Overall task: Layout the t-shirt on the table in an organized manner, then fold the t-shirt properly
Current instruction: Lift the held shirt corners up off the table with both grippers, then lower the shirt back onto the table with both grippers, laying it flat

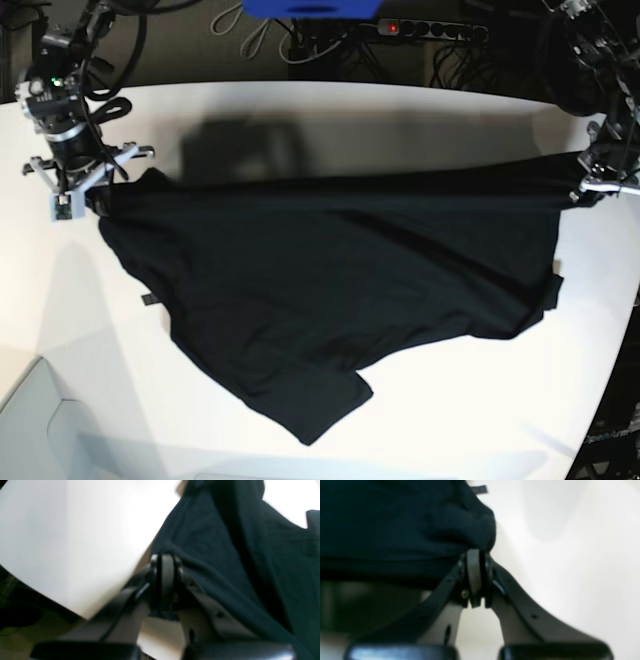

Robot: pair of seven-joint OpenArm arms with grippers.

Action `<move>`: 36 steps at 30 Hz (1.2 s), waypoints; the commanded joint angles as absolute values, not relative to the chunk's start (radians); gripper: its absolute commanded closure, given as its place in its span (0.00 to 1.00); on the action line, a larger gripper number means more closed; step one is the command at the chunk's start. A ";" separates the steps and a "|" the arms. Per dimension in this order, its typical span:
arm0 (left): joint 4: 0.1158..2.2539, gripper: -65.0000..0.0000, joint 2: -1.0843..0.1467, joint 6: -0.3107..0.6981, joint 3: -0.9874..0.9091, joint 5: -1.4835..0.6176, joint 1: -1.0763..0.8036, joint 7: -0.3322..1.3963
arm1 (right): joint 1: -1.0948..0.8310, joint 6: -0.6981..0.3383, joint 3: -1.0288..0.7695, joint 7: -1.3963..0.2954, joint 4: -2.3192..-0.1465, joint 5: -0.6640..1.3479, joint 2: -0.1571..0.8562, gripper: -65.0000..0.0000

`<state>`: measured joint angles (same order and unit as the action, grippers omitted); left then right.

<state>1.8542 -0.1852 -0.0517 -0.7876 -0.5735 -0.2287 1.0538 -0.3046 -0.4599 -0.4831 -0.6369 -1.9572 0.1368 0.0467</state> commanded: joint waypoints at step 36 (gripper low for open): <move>1.063 1.00 -0.216 -0.058 -0.085 -0.418 1.127 0.808 | 0.860 -0.545 -0.329 -0.757 -1.299 0.130 0.415 1.00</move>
